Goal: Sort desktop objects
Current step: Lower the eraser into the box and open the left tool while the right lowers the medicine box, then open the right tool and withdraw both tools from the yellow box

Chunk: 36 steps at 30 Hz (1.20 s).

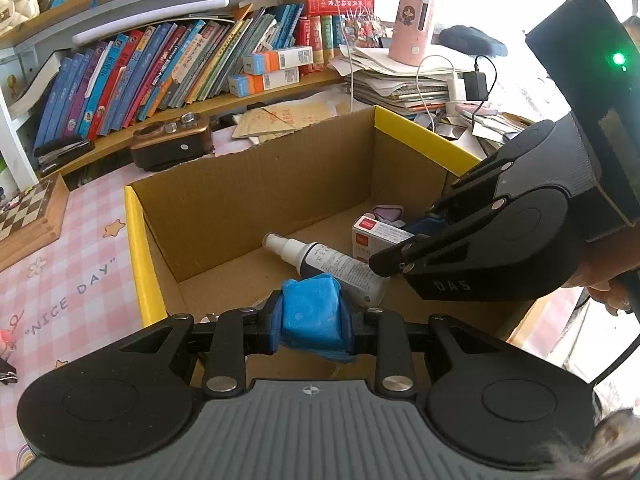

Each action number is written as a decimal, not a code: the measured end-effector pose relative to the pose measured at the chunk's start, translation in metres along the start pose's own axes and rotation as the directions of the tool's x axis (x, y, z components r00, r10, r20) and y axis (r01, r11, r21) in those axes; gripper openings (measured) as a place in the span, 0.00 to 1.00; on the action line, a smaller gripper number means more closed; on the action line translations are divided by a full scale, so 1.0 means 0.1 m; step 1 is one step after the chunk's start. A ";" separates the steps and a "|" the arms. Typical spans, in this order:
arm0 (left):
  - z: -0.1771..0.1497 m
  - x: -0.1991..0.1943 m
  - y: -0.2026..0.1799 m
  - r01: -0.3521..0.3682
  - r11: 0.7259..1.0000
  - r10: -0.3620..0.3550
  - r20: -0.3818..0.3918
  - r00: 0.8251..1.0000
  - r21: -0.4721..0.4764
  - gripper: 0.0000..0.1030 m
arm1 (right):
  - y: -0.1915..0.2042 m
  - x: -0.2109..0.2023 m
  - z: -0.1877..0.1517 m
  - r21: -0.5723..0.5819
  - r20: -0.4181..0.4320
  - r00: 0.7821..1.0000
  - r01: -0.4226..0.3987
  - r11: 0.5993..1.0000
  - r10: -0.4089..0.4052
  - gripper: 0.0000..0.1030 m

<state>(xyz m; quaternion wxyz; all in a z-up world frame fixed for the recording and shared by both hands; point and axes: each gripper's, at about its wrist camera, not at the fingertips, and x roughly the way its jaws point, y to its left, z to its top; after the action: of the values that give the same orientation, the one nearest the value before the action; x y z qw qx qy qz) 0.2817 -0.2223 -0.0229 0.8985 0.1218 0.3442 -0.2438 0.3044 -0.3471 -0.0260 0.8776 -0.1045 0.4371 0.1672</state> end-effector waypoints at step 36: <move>-0.55 -1.33 0.34 -0.053 0.987 0.085 0.209 0.974 -0.153 0.91 | 0.22 -1.22 -0.62 0.311 0.269 0.928 0.171 0.935 -0.259 0.19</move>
<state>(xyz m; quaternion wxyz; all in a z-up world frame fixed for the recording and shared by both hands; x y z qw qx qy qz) 0.1832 -0.1247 0.0284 0.9449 0.0403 0.2575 -0.1982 0.1819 -0.3721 0.0336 0.9534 0.0008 0.3012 0.0190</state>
